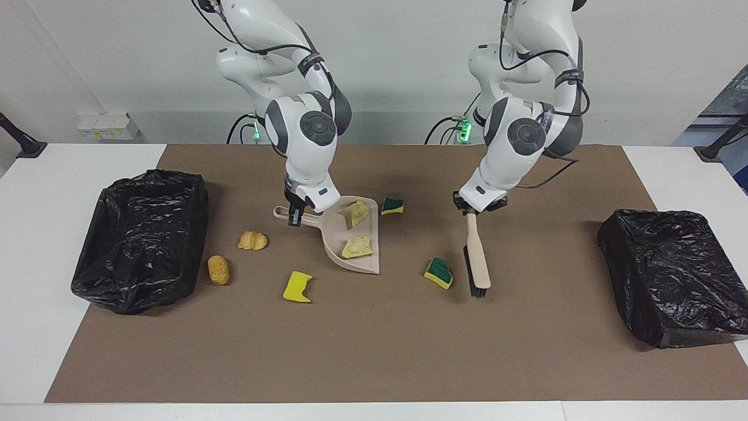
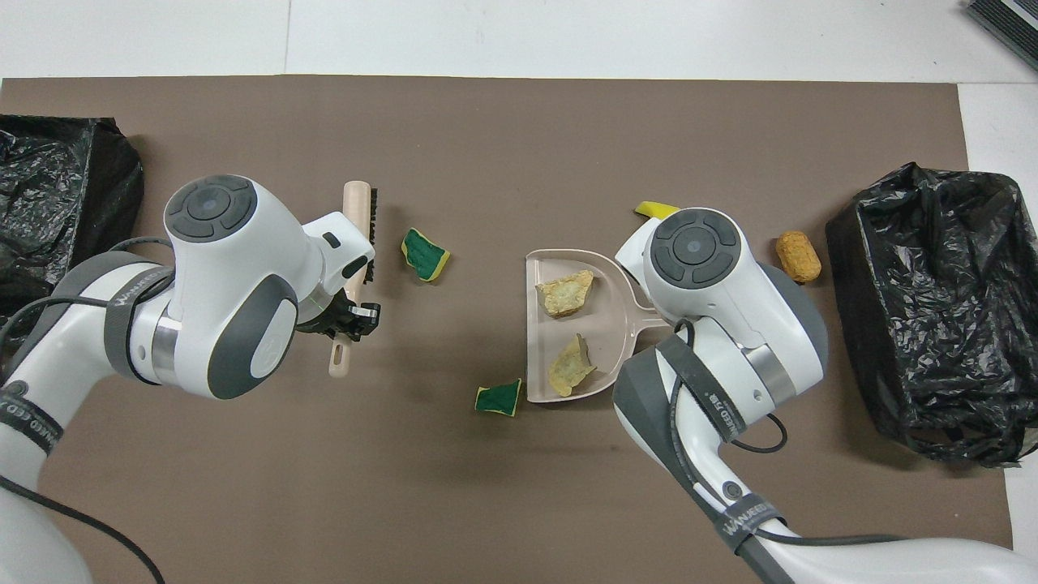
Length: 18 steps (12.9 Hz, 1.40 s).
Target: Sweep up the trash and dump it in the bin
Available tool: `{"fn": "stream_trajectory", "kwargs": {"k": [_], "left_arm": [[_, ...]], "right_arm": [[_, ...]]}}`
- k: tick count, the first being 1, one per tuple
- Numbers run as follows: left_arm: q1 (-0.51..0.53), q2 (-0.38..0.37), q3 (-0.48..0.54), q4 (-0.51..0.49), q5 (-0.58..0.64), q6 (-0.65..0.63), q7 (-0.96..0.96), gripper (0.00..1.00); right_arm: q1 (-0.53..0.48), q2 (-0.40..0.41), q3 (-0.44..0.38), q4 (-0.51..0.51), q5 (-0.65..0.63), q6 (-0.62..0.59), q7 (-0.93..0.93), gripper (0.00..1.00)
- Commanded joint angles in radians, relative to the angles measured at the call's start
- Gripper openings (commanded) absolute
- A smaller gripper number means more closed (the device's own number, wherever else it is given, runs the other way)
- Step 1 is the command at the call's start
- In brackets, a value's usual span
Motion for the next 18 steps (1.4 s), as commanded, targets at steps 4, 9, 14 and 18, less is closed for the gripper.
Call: {"fn": "stream_trajectory", "kwargs": {"k": [4,9,14,18], "left_arm": [[-0.019,0.031,-0.02,-0.034,0.024,0.035,0.133,0.0],[-0.175,-0.008,-0.024,-0.095,0.007,0.069,-0.003,0.0],[-0.349,-0.031,-0.026,-0.101,-0.065,0.109,-0.172,0.0],[-0.455,-0.026,-0.029,-0.049,-0.09,0.112,-0.287,0.0]], "right_arm": [[-0.016,-0.029,0.01,-0.051,-0.011,0.046,0.023,0.0],[-0.017,-0.036,0.009,-0.065,-0.009,0.049,0.025,0.0],[-0.017,-0.036,0.01,-0.065,-0.008,0.048,0.025,0.0],[-0.017,-0.036,0.01,-0.065,-0.008,0.049,0.025,0.0]]}}
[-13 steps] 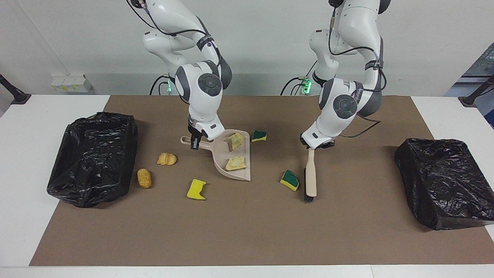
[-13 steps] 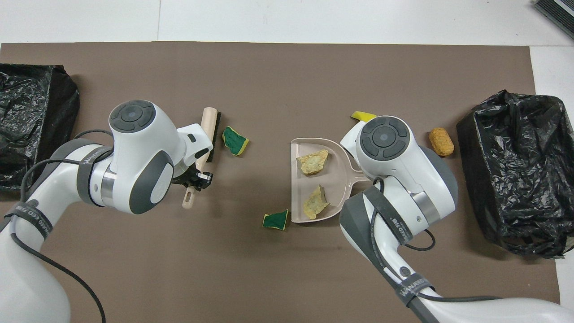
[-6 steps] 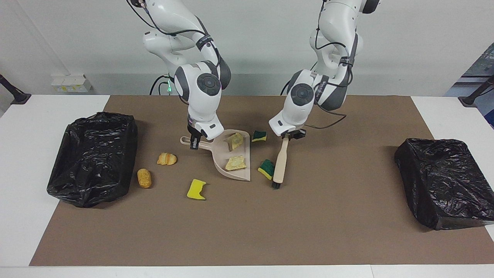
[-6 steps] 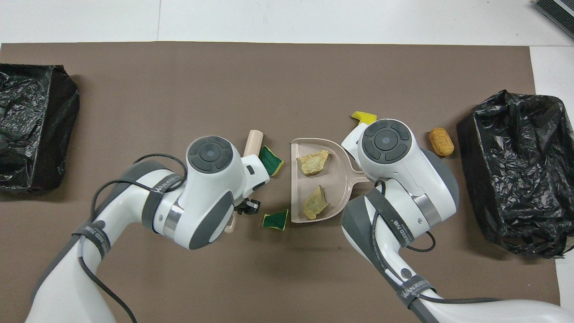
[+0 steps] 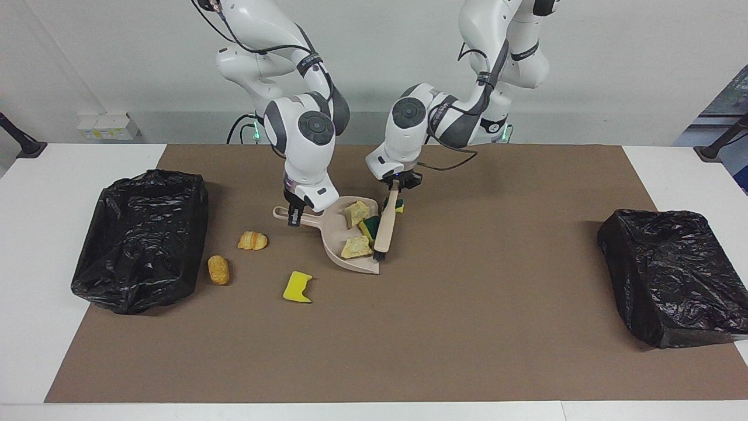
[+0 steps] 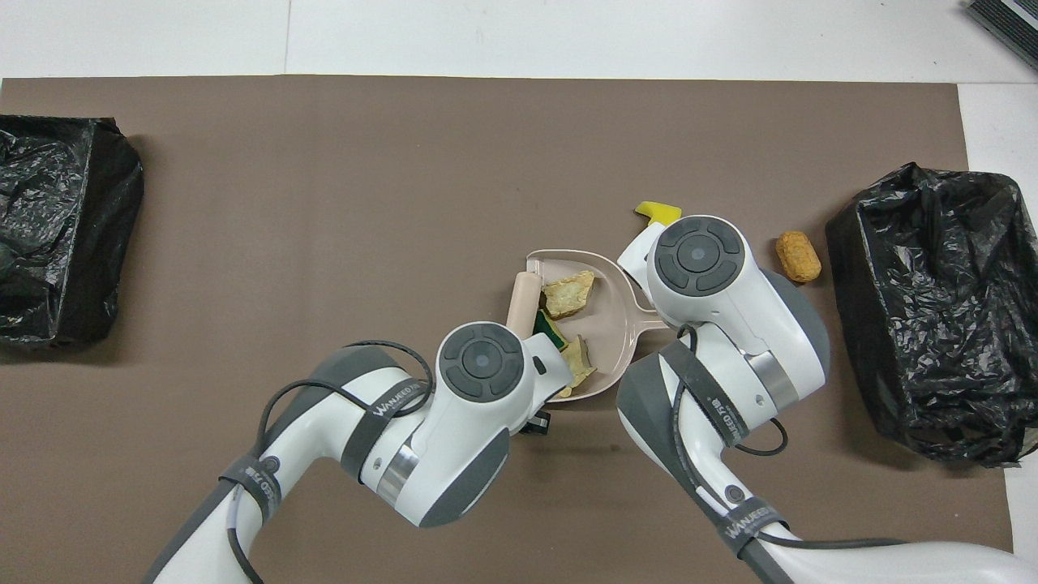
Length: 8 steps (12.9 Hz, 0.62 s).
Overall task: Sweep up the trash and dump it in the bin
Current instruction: 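Sweep the remaining sponge pieces into the dustpan with the left gripper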
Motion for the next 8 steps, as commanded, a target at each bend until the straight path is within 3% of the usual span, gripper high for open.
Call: {"fn": "stream_trajectory", "kwargs": {"k": [1,4,8], "left_arm": [[-0.048,-0.027,0.015,0.021,-0.014,-0.011,-0.06,0.0],[-0.048,-0.064,0.014,0.032,-0.015,-0.132,-0.208,0.0],[-0.091,-0.103,0.011,0.012,-0.017,-0.237,-0.607,0.0]], "right_arm": [[-0.012,-0.025,0.009,-0.035,-0.006,0.021,0.025,0.0],[-0.012,-0.025,0.011,-0.035,-0.006,0.021,0.025,0.0],[-0.015,-0.032,0.011,-0.05,-0.008,0.042,0.011,0.0]]}}
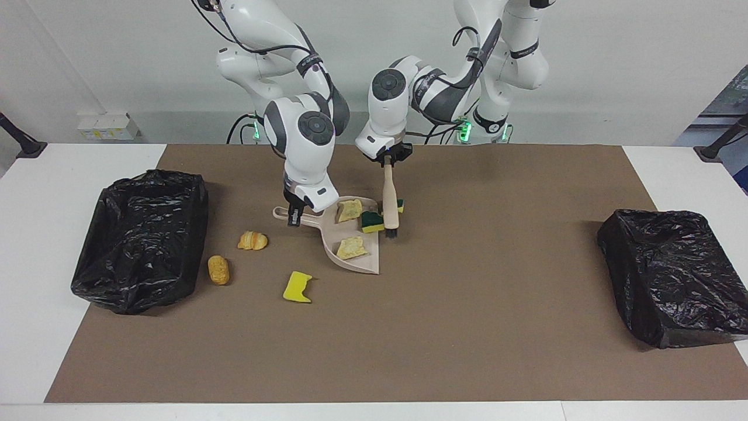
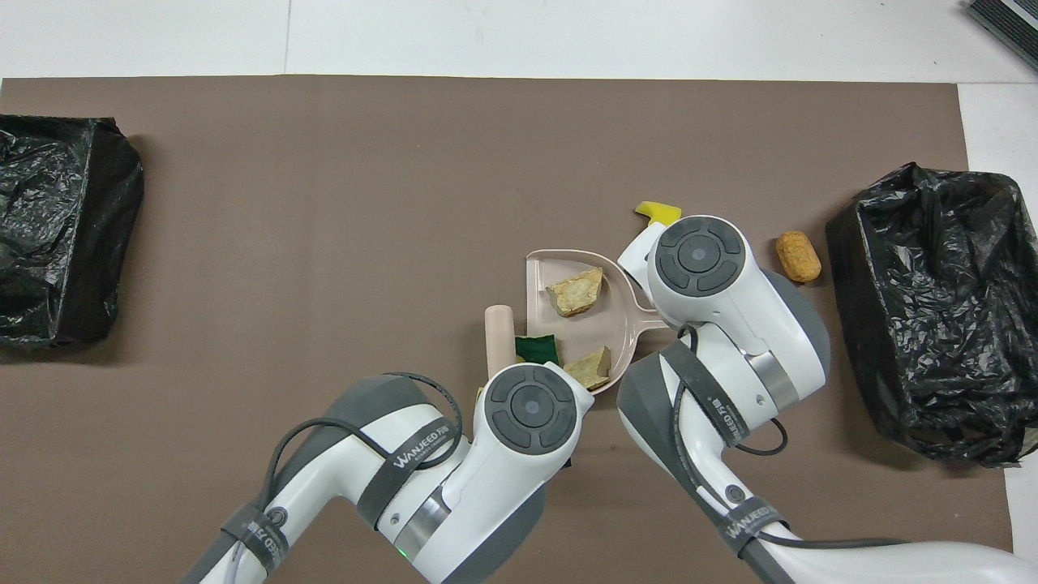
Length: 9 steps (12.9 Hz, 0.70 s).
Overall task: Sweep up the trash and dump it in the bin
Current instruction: 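Sweep the remaining sponge pieces into the dustpan with the left gripper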
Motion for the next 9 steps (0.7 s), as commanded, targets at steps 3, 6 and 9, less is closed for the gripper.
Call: {"fn": "stream_trajectory", "kwargs": {"k": [3,6,9], "left_arm": [[-0.036,-0.097,0.013,-0.134,-0.013,-0.025,-0.234,0.0],[-0.036,-0.148,0.013,-0.246,-0.117,0.056,-0.242,0.0],[-0.012,-0.1,0.015,-0.263,-0.195,0.17,-0.233,0.0]], "right_arm": [[-0.015,-0.039,0.011,-0.062,-0.006,0.037,-0.001,0.0],[-0.018,-0.048,0.011,-0.083,-0.008,0.041,-0.003,0.0],[-0.017,-0.066,0.009,-0.108,-0.009,0.046,-0.094,0.0]]}}
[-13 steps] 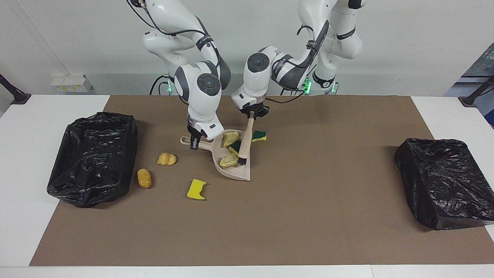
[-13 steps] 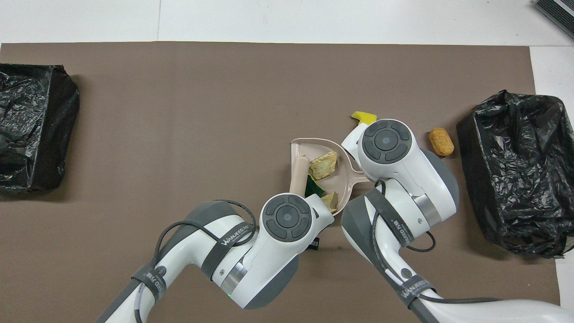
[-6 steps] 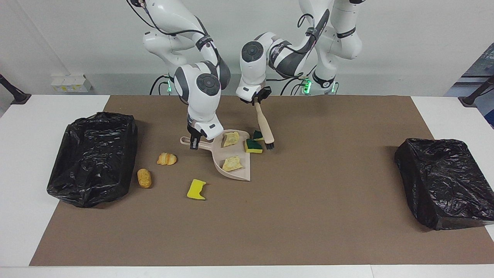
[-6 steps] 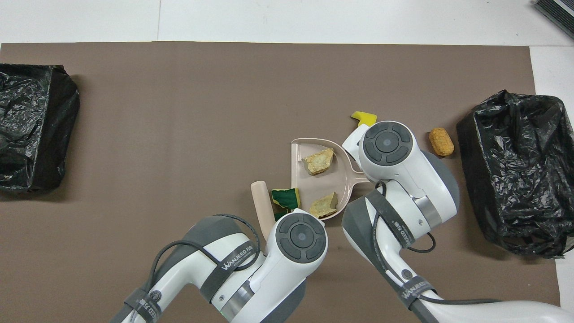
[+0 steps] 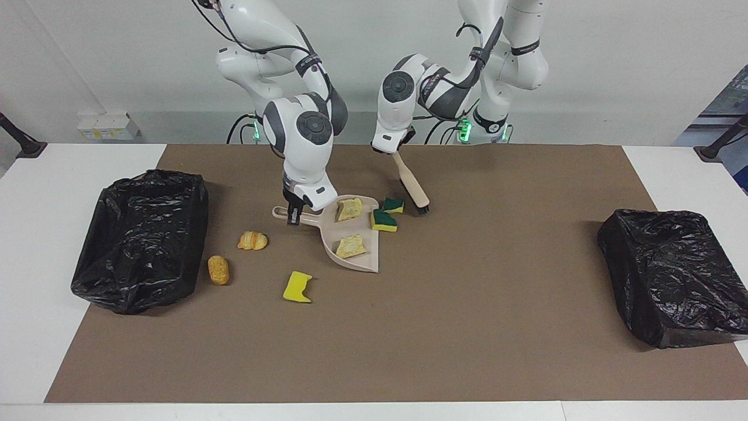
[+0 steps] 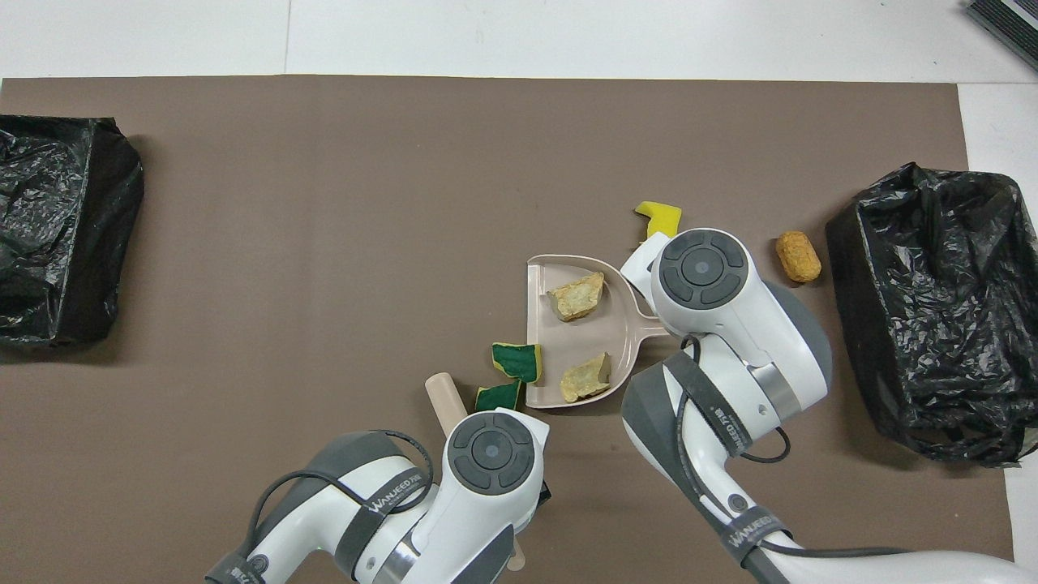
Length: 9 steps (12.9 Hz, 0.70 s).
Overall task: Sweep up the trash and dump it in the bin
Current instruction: 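Sweep the remaining sponge pieces into the dustpan with the left gripper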
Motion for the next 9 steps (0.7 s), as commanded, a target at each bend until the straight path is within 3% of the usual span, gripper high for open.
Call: {"fn": "stream_trajectory", "kwargs": {"k": [1,9], "left_arm": [[0.024,0.011,0.012,-0.031,-0.047,0.111,-0.008,0.0],[0.029,0.082,0.007,0.041,-0.053,0.3,0.211,0.0]], "right_arm": [[-0.014,-0.043,0.009,-0.055,-0.017,0.017,-0.105,0.0],[-0.017,-0.041,0.009,-0.057,-0.019,0.019,-0.129,0.0]]}}
